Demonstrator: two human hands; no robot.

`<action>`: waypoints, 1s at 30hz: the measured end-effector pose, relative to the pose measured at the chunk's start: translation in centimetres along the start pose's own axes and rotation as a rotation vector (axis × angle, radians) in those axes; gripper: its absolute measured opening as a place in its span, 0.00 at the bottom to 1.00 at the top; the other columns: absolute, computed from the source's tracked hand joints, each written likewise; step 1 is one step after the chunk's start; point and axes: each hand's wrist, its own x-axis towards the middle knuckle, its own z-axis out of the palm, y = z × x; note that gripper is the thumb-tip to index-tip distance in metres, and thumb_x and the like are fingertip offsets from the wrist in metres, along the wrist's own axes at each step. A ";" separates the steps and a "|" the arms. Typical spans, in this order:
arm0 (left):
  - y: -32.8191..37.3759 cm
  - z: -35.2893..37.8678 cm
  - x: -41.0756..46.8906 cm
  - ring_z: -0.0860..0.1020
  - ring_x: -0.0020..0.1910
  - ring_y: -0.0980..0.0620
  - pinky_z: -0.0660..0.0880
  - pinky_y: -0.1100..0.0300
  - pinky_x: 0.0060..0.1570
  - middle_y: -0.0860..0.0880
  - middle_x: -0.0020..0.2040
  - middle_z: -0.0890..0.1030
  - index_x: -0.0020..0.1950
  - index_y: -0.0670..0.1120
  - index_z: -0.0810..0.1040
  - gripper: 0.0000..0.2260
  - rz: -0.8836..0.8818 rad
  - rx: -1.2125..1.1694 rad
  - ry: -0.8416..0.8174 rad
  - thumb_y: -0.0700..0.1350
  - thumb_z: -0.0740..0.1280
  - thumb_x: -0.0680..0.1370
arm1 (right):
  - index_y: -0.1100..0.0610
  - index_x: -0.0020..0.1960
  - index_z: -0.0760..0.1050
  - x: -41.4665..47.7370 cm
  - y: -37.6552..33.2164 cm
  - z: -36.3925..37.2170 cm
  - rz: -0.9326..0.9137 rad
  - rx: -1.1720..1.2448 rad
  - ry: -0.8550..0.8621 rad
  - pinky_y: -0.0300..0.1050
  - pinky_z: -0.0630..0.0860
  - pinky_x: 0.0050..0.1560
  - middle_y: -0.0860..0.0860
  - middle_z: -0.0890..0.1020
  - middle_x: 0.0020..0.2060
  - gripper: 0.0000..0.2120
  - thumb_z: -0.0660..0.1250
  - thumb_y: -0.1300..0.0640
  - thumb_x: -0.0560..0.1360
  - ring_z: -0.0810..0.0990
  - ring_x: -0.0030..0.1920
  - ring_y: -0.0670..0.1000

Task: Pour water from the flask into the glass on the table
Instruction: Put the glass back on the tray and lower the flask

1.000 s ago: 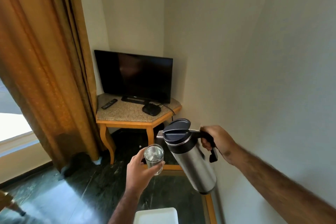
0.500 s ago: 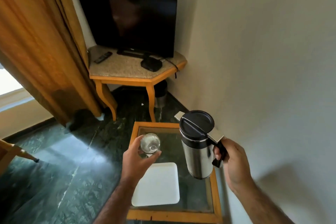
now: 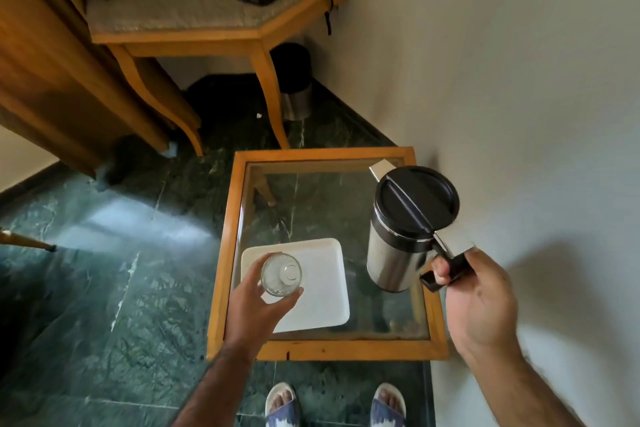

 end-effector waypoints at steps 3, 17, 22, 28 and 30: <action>-3.1 1.7 0.5 0.85 0.61 0.47 0.86 0.51 0.58 0.57 0.60 0.86 0.66 0.59 0.80 0.32 -0.020 -0.017 -0.001 0.53 0.85 0.64 | 0.49 0.33 0.84 0.8 2.5 -1.1 -0.006 0.041 -0.007 0.50 0.68 0.41 0.46 0.78 0.28 0.22 0.57 0.54 0.79 0.74 0.33 0.50; -10.9 5.6 3.7 0.83 0.56 0.55 0.83 0.61 0.50 0.62 0.56 0.84 0.64 0.56 0.79 0.29 -0.082 0.154 0.034 0.46 0.85 0.66 | 0.48 0.33 0.83 2.3 12.4 -4.7 -0.005 0.142 0.040 0.43 0.72 0.42 0.45 0.79 0.30 0.24 0.54 0.58 0.80 0.75 0.34 0.49; -11.8 5.8 3.5 0.80 0.53 0.69 0.80 0.65 0.46 0.75 0.52 0.81 0.59 0.65 0.76 0.29 -0.100 0.187 0.032 0.50 0.85 0.65 | 0.49 0.37 0.85 2.0 13.9 -5.4 -0.020 0.134 0.031 0.41 0.72 0.39 0.46 0.79 0.31 0.25 0.52 0.59 0.81 0.73 0.33 0.49; -12.6 6.6 3.1 0.80 0.52 0.70 0.83 0.59 0.49 0.69 0.52 0.83 0.61 0.63 0.77 0.30 -0.105 0.201 0.025 0.47 0.85 0.65 | 0.52 0.36 0.85 1.8 14.6 -5.8 -0.038 0.121 0.025 0.42 0.72 0.39 0.47 0.79 0.30 0.26 0.51 0.60 0.80 0.73 0.33 0.50; -12.9 6.8 3.0 0.80 0.53 0.71 0.82 0.60 0.49 0.68 0.52 0.83 0.61 0.62 0.77 0.30 -0.106 0.211 0.025 0.47 0.85 0.65 | 0.53 0.37 0.85 1.6 14.8 -5.9 -0.042 0.126 0.025 0.42 0.71 0.39 0.47 0.79 0.30 0.26 0.51 0.60 0.80 0.72 0.33 0.50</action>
